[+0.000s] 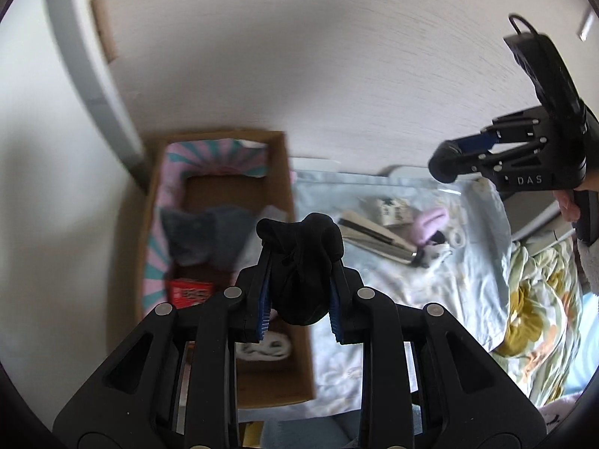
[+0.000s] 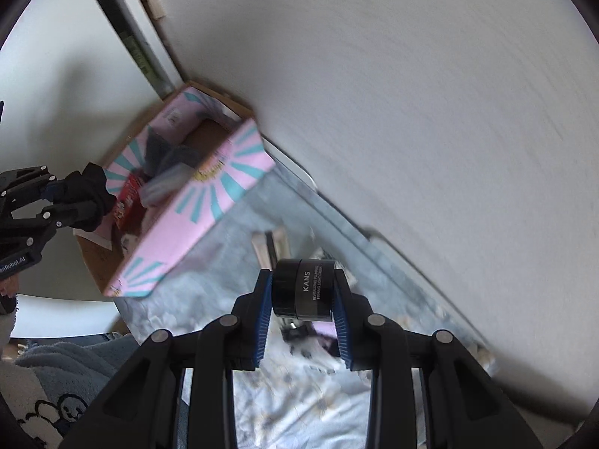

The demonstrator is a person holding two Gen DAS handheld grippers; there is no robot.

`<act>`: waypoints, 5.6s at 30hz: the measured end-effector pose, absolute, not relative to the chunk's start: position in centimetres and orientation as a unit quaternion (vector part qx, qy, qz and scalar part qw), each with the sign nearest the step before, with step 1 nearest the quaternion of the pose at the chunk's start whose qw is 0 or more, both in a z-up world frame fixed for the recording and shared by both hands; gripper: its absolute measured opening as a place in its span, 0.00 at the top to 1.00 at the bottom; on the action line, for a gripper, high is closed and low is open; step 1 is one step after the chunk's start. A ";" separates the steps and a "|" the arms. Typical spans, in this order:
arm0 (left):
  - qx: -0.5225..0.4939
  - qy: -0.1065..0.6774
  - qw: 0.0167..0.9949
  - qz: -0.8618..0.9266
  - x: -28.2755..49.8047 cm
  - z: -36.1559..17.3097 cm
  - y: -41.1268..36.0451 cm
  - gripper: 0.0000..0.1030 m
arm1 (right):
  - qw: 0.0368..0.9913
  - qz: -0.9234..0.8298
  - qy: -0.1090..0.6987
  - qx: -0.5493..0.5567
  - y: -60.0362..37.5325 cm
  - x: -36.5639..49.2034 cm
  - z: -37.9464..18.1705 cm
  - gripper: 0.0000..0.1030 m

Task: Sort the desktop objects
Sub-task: 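Carry the black item with left tool while right tool carries the jar to the box, then open left tool over the box while right tool releases the black jar, then move both tools back from the box over the table, then grasp the pink fluffy slipper with left tool while right tool grasps the clear tape roll, then carry the slipper with left tool while right tool carries the tape roll to the box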

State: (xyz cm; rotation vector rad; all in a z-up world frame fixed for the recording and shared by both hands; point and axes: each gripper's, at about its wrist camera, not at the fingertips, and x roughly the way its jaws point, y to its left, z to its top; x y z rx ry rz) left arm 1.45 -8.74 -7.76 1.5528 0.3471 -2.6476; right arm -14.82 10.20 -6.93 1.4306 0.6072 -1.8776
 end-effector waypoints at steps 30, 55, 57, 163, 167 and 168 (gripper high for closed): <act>0.569 0.202 0.056 -0.795 6.6 -16.5 -15.7 0.50 | 0.491 -0.589 0.270 0.582 -13.3 -11.2 -14.0 0.72; 0.583 0.112 0.021 -0.804 4.7 -15.2 -10.2 0.00 | 0.454 -0.656 0.187 0.574 -3.3 -12.1 -12.1 0.00; 0.581 0.096 0.007 -0.808 3.7 -14.6 -8.8 0.00 | 0.447 -0.665 0.178 0.571 -1.3 -12.3 -11.2 0.00; 0.484 -0.077 -0.124 -0.863 -3.6 -6.1 1.6 0.77 | 0.319 -0.763 0.199 0.525 20.6 -13.4 -8.6 0.62; 0.483 -0.059 -0.091 -0.869 -1.9 -5.7 -1.4 0.77 | 0.340 -0.761 0.221 0.507 17.2 -13.6 -6.8 0.62; 0.483 -0.054 -0.084 -0.870 -1.4 -5.6 -2.1 0.77 | 0.346 -0.759 0.227 0.503 16.2 -13.6 -6.5 0.62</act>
